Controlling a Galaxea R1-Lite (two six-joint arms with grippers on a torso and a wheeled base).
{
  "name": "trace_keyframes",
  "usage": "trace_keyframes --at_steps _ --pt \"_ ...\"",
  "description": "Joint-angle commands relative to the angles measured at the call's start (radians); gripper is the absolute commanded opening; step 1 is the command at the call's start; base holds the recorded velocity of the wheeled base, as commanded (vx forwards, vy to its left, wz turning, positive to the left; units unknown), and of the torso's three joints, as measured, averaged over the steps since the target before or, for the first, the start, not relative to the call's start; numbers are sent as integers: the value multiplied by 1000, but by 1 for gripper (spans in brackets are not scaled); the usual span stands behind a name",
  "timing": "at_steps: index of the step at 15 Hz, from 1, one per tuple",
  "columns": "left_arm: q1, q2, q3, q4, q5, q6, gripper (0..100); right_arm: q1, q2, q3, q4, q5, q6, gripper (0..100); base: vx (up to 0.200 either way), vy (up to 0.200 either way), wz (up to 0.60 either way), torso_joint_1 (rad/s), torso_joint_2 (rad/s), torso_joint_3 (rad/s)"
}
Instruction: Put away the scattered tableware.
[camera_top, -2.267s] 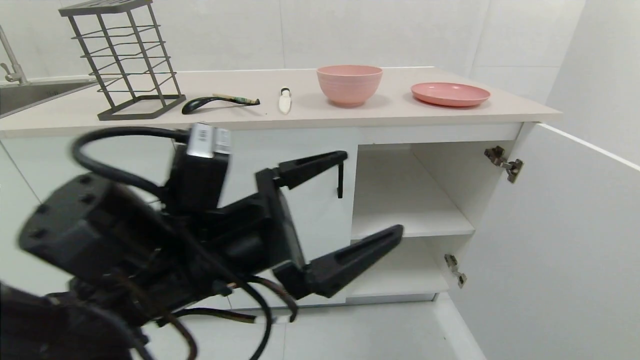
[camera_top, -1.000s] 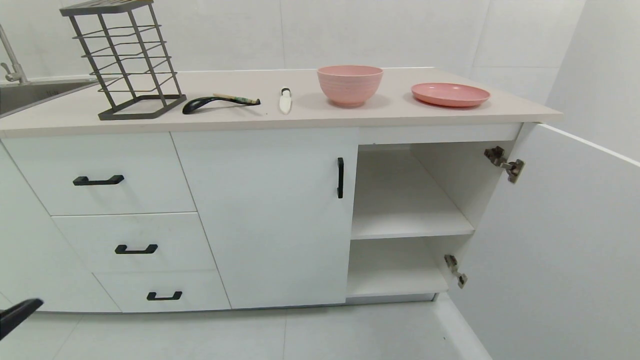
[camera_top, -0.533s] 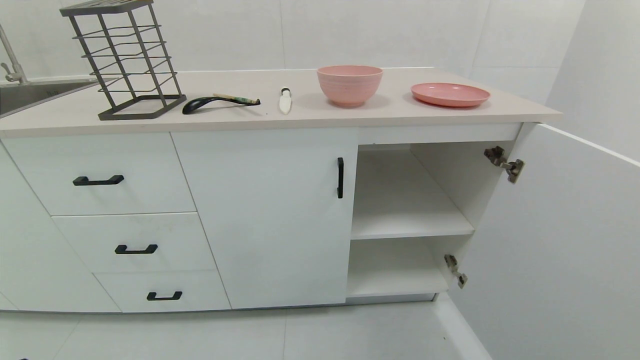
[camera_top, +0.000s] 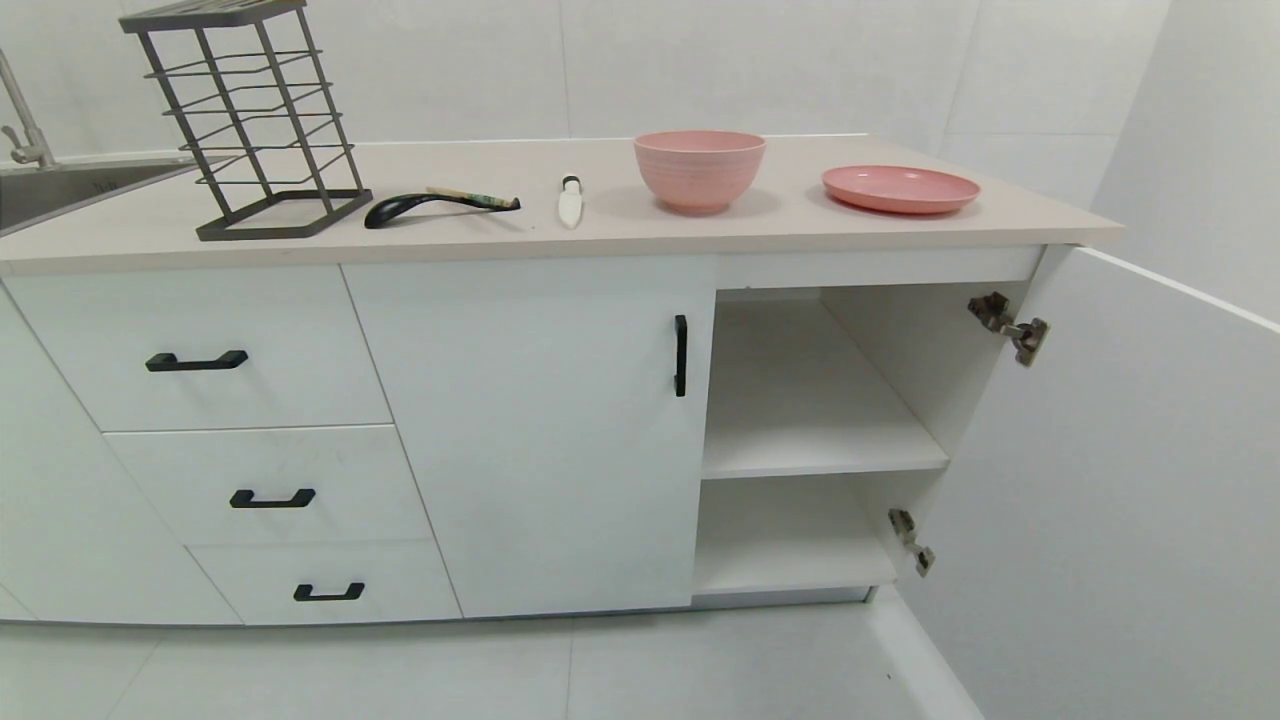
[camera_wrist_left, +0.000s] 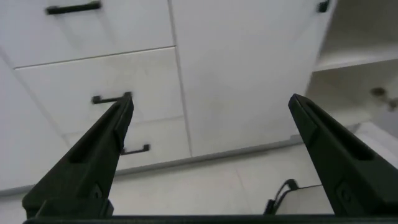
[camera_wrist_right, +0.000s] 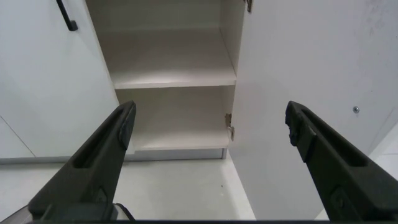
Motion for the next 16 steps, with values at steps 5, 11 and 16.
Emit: trace_keyframes --at_steps 5,11,16 --pt "1 -10 0 16 29 -68 100 0 0 0 0 0 0 100 0 0 0 0 0 0" --pt "1 -8 0 16 35 -73 100 0 0 0 0 0 0 100 167 0 0 0 3 2" --pt "1 -8 0 16 32 -73 100 0 0 0 0 0 0 100 0 -40 0 0 0 1"
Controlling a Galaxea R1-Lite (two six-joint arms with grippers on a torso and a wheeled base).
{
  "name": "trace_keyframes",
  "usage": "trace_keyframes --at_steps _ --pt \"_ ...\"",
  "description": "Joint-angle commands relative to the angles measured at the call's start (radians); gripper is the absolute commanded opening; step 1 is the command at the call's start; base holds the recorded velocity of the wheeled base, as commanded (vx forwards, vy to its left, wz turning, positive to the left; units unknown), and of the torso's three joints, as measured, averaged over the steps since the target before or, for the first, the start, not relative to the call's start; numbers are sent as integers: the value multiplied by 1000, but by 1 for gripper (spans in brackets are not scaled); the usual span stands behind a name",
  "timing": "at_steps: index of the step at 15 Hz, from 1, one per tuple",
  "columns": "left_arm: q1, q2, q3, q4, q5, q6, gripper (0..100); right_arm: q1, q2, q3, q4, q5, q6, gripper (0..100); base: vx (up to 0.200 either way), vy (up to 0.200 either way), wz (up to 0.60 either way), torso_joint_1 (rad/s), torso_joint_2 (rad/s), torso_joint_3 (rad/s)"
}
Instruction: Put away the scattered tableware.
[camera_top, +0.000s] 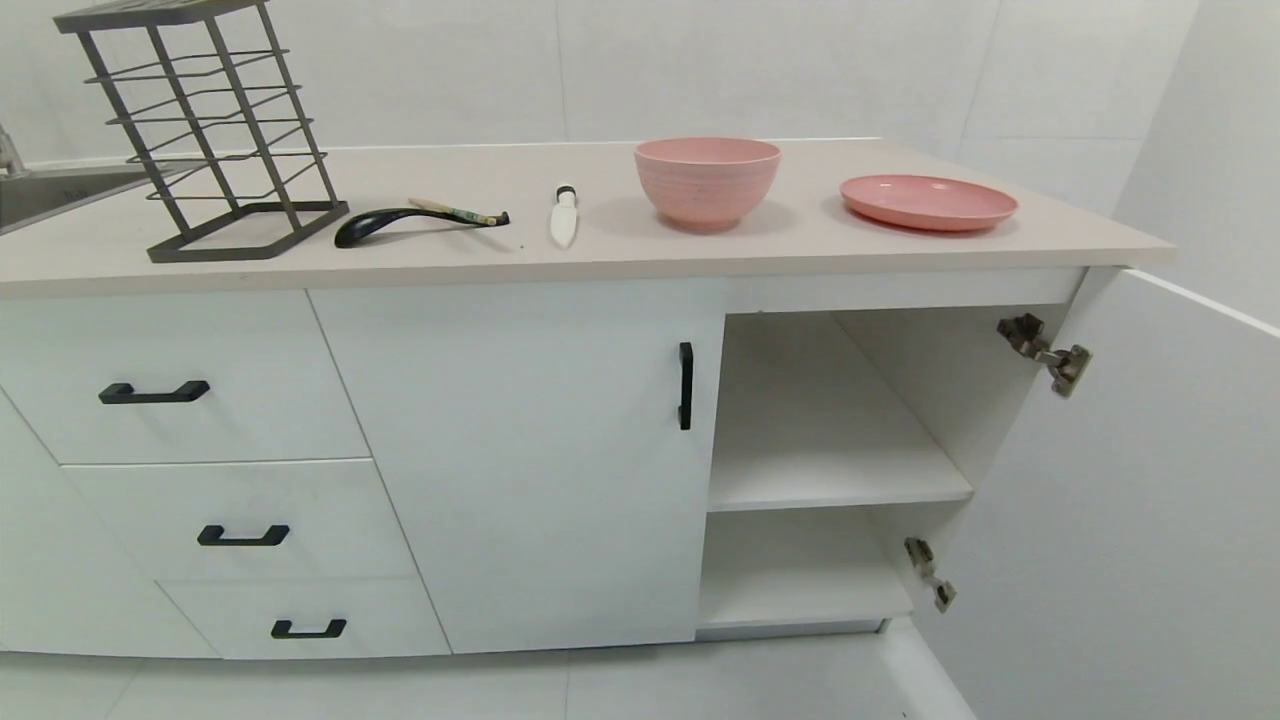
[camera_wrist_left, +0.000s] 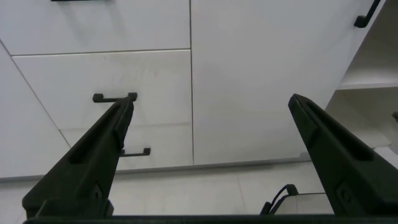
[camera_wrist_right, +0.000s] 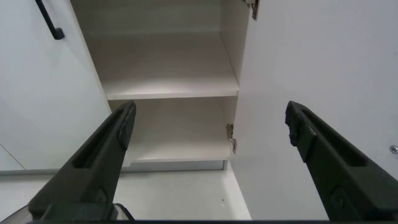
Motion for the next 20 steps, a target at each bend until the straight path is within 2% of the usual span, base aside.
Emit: trace_keyframes --at_steps 1,7,11,14,20 --pt "0 2 0 0 -2 0 100 0 0 0 0 1 0 100 0 -200 0 2 2 2" --pt "0 2 0 0 1 -3 100 0 0 0 0 1 0 100 0 -200 0 2 1 4" --pt "0 2 0 0 1 -3 100 0 0 0 0 1 0 100 0 0 0 0 0 0" --pt "0 2 0 0 1 -1 100 0 0 0 0 1 0 100 200 67 0 -2 2 1" --pt "0 2 0 0 0 -1 100 0 0 0 0 1 0 100 0 0 0 0 0 0"
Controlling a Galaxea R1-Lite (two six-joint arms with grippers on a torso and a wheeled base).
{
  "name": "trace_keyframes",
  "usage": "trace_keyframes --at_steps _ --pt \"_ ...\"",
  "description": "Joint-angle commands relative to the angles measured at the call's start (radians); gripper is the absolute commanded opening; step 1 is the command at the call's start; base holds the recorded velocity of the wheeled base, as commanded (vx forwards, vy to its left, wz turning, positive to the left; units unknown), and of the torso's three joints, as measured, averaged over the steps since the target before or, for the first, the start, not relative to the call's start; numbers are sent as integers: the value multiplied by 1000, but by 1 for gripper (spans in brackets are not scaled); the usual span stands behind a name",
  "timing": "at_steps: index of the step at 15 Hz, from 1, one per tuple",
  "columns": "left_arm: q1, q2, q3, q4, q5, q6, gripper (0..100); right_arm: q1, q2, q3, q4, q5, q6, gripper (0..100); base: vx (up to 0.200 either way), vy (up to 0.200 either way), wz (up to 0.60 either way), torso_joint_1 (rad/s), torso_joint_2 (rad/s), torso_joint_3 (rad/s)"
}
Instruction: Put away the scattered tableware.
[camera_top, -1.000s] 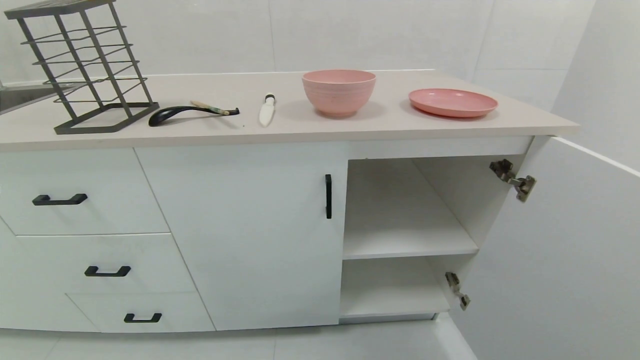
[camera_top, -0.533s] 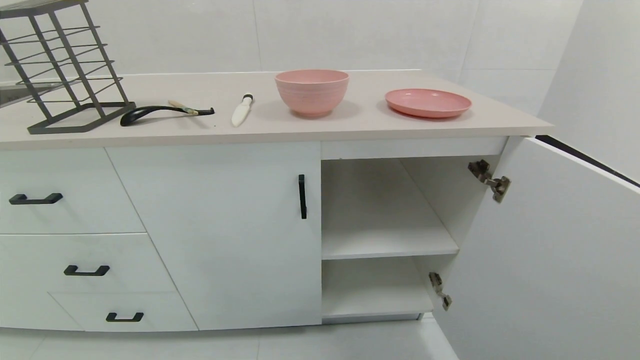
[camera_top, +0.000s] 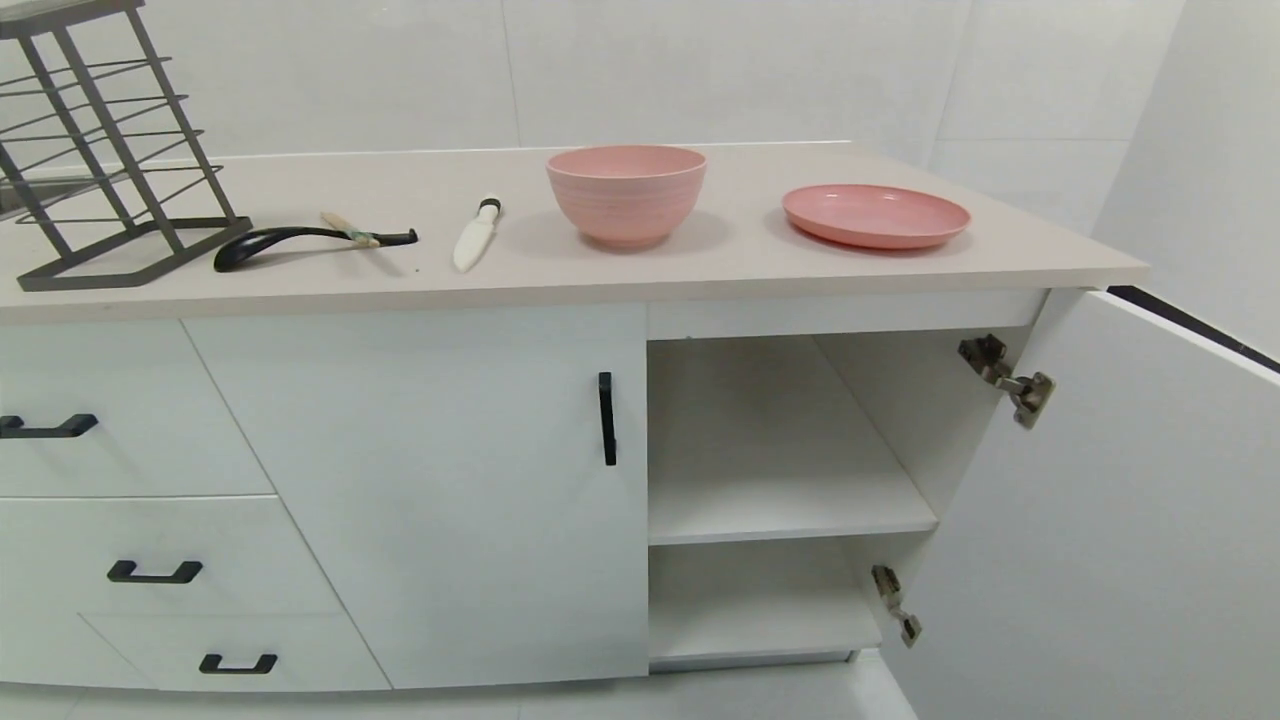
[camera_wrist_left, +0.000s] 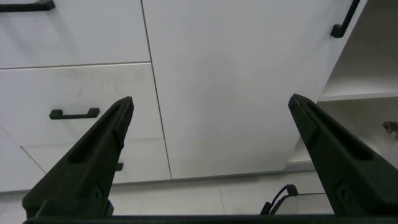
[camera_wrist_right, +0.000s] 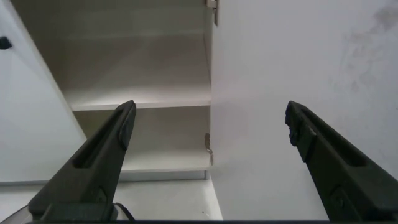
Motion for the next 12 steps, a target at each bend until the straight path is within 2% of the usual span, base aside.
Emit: trace_keyframes --at_steps 1,3,5,11,12 --pt "-1 2 0 0 0 0 100 -1 0 0 -1 1 0 100 0 0 0 0 0 0" --pt "-1 2 0 0 0 0 100 -1 0 0 -1 1 0 100 0 0 0 0 0 0" --pt "-1 2 0 0 1 1 100 -1 0 0 -1 1 0 100 200 0 0 0 0 2" --pt "-1 2 0 -1 -2 3 100 -1 0 0 -1 1 0 100 0 0 0 0 0 0" --pt "-1 2 0 -1 -2 1 100 -1 0 0 -1 1 0 100 200 200 0 2 2 7"
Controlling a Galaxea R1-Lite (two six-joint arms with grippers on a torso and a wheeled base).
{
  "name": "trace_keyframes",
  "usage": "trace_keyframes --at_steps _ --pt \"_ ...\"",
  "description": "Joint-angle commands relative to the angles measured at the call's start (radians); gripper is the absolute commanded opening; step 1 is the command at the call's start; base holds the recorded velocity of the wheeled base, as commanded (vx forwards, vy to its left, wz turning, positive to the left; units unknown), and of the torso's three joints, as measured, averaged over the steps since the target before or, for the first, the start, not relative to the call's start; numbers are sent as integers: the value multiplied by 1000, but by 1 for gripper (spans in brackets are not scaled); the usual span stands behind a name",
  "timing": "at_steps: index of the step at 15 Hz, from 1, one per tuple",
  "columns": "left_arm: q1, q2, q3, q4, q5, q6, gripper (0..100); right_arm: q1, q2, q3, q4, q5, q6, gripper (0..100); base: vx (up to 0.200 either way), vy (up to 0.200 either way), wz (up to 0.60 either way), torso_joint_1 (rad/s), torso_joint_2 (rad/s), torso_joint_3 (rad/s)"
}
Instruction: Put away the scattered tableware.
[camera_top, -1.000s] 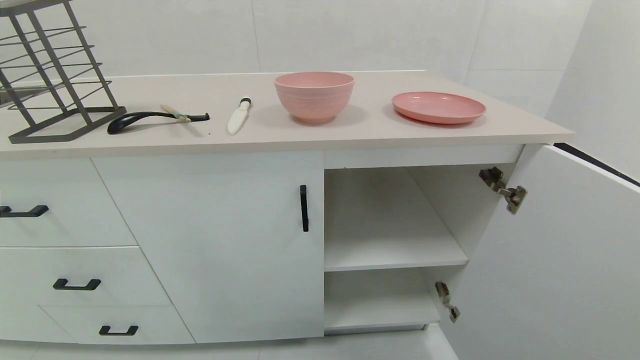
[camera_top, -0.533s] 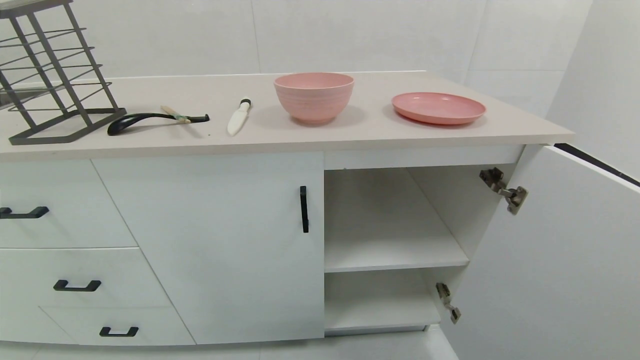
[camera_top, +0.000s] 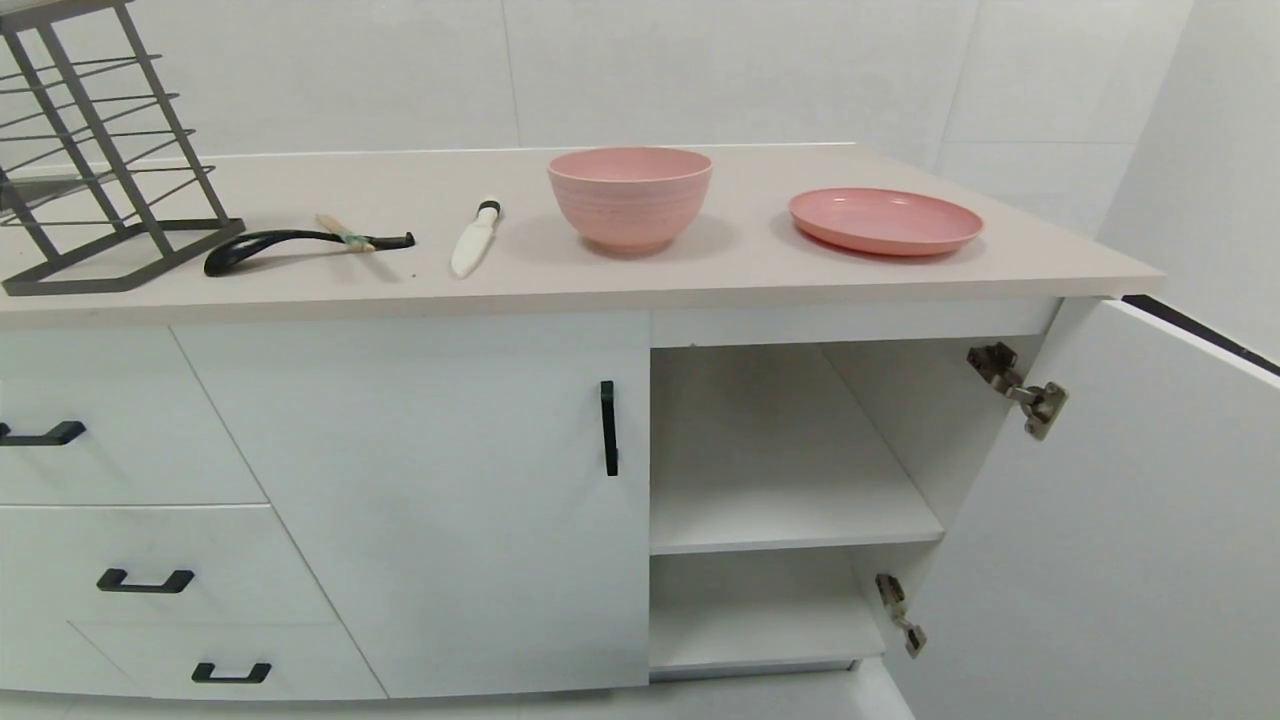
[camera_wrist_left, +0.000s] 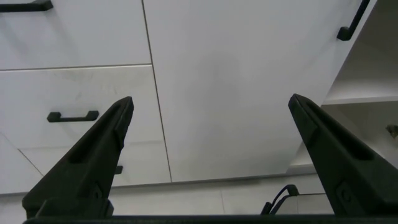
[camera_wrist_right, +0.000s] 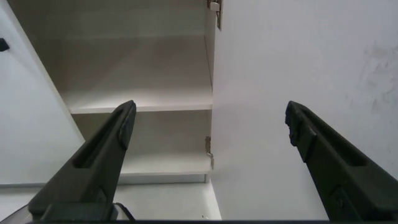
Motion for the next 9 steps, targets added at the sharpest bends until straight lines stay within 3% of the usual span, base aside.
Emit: trace_keyframes --at_steps 1,9 --pt "0 2 0 1 0 0 100 0 0 0 0 0 0 100 0 0 0 0 0 0" --pt "0 2 0 1 0 -2 100 0 0 0 0 -1 -3 100 0 0 0 0 0 0"
